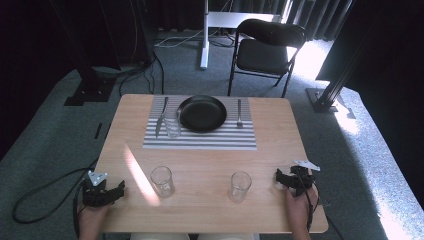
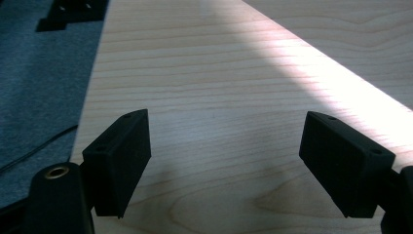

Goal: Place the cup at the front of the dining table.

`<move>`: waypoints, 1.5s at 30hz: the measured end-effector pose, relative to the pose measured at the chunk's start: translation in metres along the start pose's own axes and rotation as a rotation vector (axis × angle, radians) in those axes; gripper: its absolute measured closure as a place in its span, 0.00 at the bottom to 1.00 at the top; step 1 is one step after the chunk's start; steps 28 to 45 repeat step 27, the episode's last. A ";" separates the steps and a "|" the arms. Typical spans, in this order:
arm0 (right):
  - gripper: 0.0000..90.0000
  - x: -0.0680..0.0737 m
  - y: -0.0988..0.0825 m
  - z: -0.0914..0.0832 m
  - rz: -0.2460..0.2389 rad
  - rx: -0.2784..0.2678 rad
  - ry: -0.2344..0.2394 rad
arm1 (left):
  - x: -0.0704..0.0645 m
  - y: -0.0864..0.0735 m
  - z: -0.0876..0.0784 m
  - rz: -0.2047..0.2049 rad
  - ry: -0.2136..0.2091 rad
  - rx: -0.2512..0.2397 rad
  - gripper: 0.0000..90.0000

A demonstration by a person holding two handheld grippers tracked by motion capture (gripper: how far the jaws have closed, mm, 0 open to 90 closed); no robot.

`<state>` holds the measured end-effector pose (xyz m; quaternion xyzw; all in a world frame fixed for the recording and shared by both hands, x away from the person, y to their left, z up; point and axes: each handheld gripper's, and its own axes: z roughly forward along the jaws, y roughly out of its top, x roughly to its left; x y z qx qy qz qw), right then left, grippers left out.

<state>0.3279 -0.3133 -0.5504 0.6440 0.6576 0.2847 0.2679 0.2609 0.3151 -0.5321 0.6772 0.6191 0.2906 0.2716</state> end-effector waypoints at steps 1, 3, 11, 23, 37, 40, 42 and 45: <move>0.13 0.000 0.000 0.000 0.000 0.000 0.000 | 0.000 -0.001 -0.003 -0.004 0.009 -0.008 0.22; 0.13 0.000 0.000 0.000 0.000 0.000 0.000 | 0.000 -0.002 -0.007 -0.008 0.029 -0.016 0.22; 0.13 0.000 0.000 0.000 0.000 0.000 0.000 | -0.002 -0.012 -0.012 -0.027 0.049 -0.011 0.22; 0.13 0.000 0.000 0.000 0.000 0.000 0.000 | 0.001 -0.013 -0.009 -0.076 0.101 -0.017 0.22; 0.13 0.000 0.000 0.000 0.001 0.000 0.000 | 0.001 -0.013 -0.009 -0.078 0.098 -0.012 0.22; 0.13 0.000 0.000 0.000 0.001 0.000 0.000 | 0.001 -0.013 -0.009 -0.078 0.098 -0.012 0.22; 0.13 0.000 0.000 0.000 0.001 0.000 0.000 | 0.001 -0.013 -0.009 -0.078 0.098 -0.012 0.22; 0.13 0.000 0.000 0.000 0.001 0.000 0.000 | 0.001 -0.013 -0.009 -0.078 0.098 -0.012 0.22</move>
